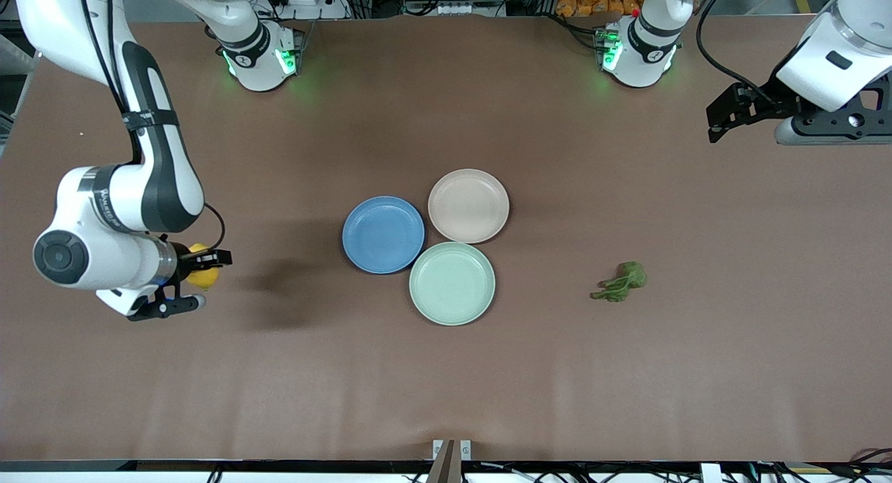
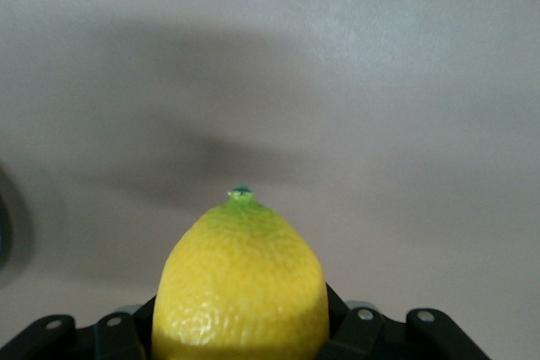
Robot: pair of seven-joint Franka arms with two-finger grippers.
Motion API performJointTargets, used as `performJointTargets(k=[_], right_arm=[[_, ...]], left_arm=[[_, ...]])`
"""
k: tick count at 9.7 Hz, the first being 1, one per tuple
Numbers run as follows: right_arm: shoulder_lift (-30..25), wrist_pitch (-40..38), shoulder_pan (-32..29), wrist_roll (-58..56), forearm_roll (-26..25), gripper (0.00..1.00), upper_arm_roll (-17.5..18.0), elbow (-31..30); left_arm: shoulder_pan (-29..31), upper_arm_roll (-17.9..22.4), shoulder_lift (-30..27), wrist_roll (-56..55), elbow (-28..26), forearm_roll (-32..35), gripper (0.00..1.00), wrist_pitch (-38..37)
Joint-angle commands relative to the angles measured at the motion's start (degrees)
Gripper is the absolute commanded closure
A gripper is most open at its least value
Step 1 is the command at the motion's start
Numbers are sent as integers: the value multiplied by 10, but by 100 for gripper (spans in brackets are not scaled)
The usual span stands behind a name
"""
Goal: Pick lemon and lettuce from blue and beige plates
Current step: 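Carry the lemon away from the blue plate and lower it with the right gripper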
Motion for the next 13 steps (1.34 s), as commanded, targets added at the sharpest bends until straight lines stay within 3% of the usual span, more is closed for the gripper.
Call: performJointTargets(k=[1,5,7,13], right_arm=[[-54,77,-13,-8,-14,73,8,-104],[-73,221,-19,-9,-18,73,8,-213],[-61,271,-39,-25,-18,73,8,-238],[10,361,-50,-25,-17,72,8,-239]], left_arm=[[-1,2,3,8,13,11,0,-12],[0,2,3,10,13,7,0,-12],[0,2,3,10,13,7,0,-12],[-1,-4,3,12,12,11,0,-12]])
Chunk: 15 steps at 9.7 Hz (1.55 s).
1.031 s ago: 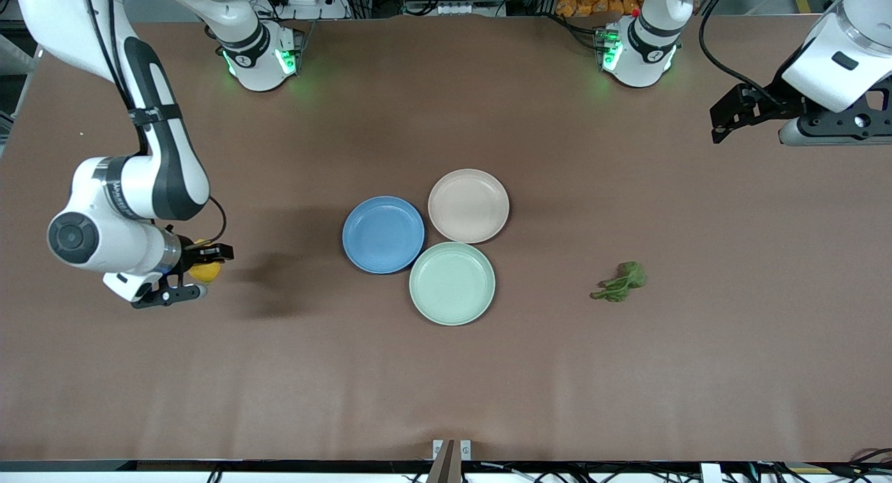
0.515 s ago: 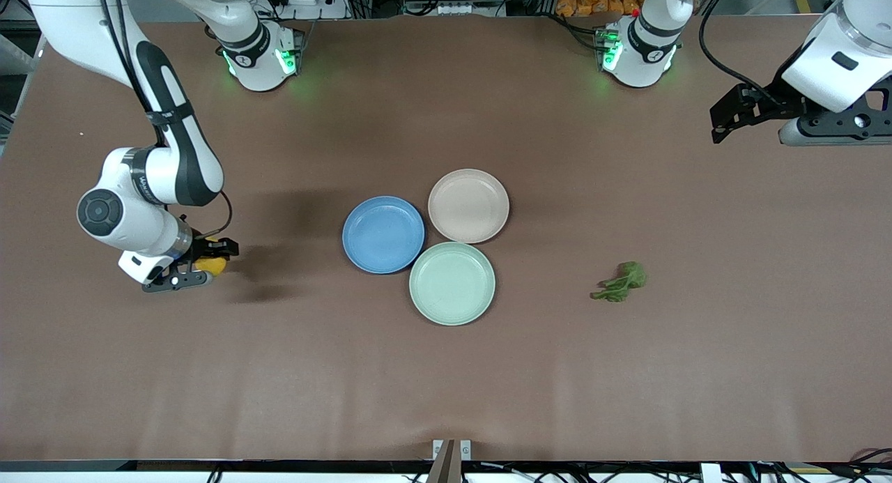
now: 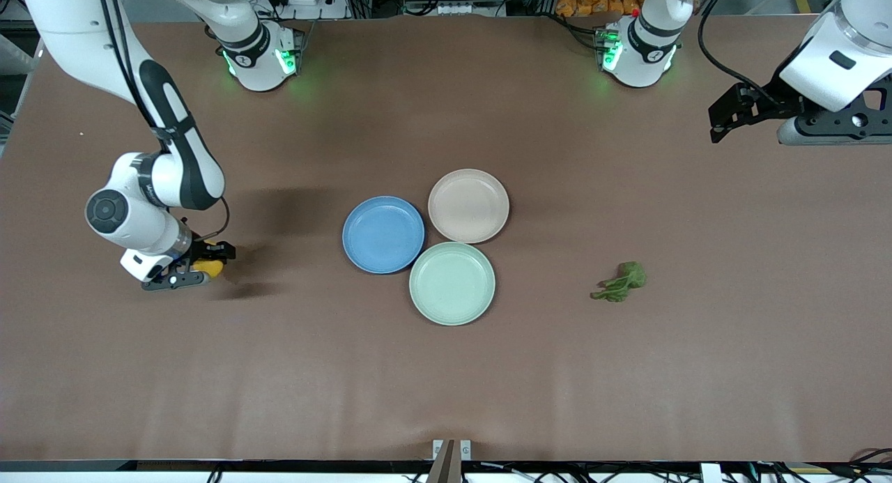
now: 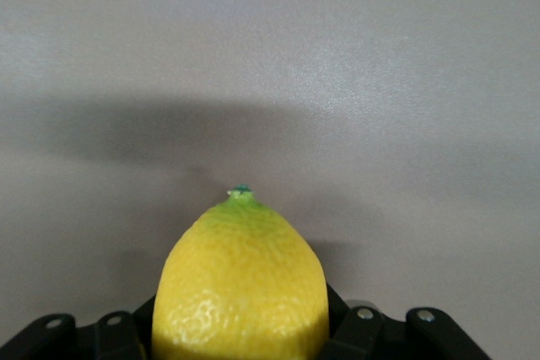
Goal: Pick lemon and lettuce from blue and beige plates
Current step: 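Carry the lemon away from the blue plate and lower it with the right gripper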
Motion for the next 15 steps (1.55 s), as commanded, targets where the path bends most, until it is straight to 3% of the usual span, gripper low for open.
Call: performJointTargets(k=[1,4,5,6,7,8,11,15], right_arm=[[10,22,-7,-2,-4,72,7,-1],[23,36,-7,-1,1,70,7,0],[26,42,-7,3,1,65,7,0],[26,42,-8,4,2,43,7,0],[27,42,-10,4,5,11,8,0],[27,41,-8,4,18,0,8,1],[23,30,-6,4,42,0,8,6],[16,-143,0,-1,54,0,7,105]], left_arm=[[-1,-3,3,9,11,11,0,-12],[-4,-3,3,9,11,11,0,-12],[-4,-3,4,6,11,11,0,-12],[-5,-3,4,6,11,11,0,-12],[-5,-3,4,6,11,11,0,-12],[-4,-3,4,6,11,11,0,-12],[-4,-3,5,6,11,11,0,-12],[-4,-3,5,6,11,11,0,-12]])
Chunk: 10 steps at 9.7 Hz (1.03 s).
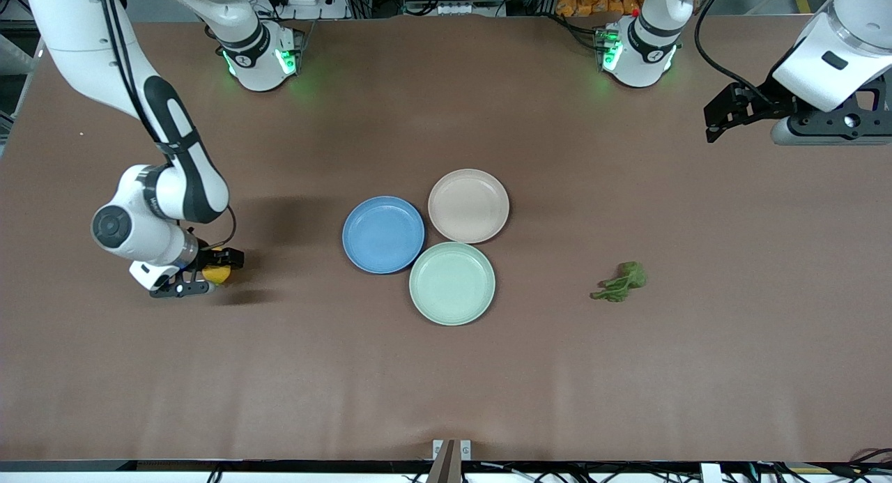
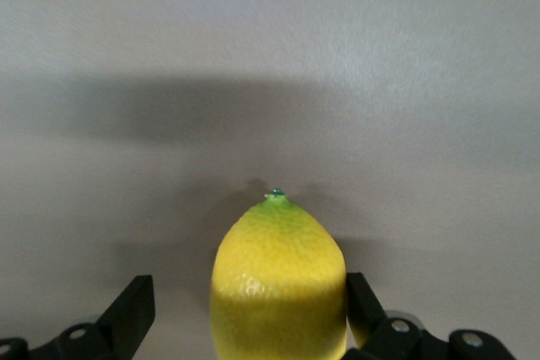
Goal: Pick lemon and lettuce from blue and beige plates
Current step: 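Carry the lemon away from the blue plate and lower it with the right gripper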
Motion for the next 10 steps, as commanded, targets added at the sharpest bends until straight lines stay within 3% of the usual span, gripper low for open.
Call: performJointTargets(k=[1,6,10], right_arm=[[-9,-45,-1,-3,10,0,3,39],[-6,-167,-8,-4,0,0,2,143],[-15,-208,-7,-4,-25,0,2,183]], left_arm=[[-2,-1,4,7,11,11,0,-12],[-2,-1,4,5,11,9,0,-12],[-2,-1,4,5,11,10,0,-12]])
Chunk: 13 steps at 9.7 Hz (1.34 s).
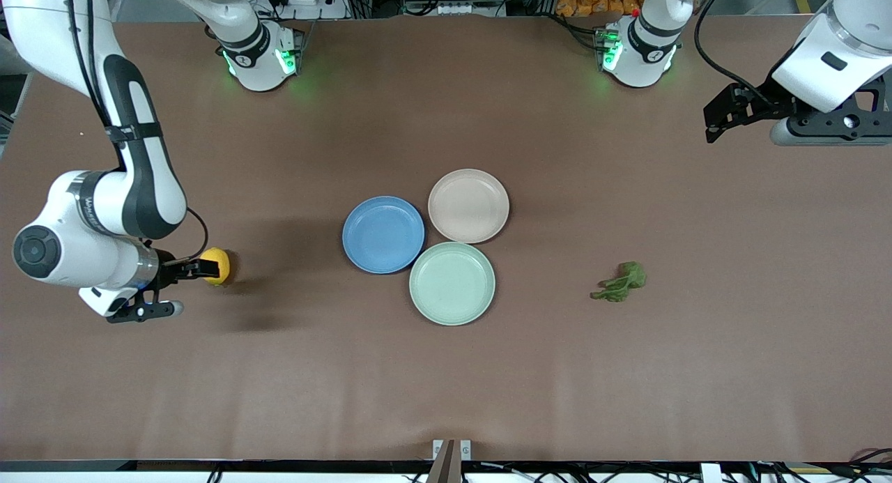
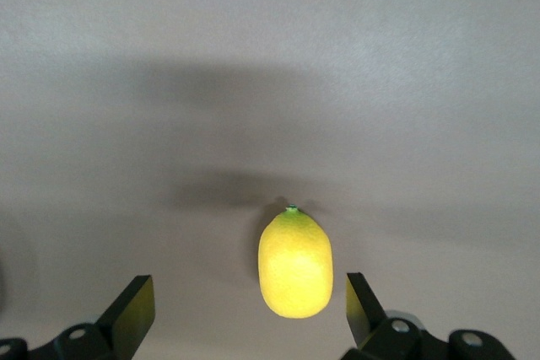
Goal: Pick lemon and lettuce from blue and beige plates
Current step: 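Carry the lemon away from the blue plate and lower it with the right gripper, then open the right gripper to release the lemon on the table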
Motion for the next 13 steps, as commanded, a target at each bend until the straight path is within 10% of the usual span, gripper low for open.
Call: performJointTargets(k=[1,13], right_arm=[[-20,-15,-5,-3,-25,0,6,7],[-272,-64,-61,15,-27,0,51,-138]], left_arm=[[-2,-1,3,5,11,11,0,-12],[-3,-1,4,5,11,9,0,-12]])
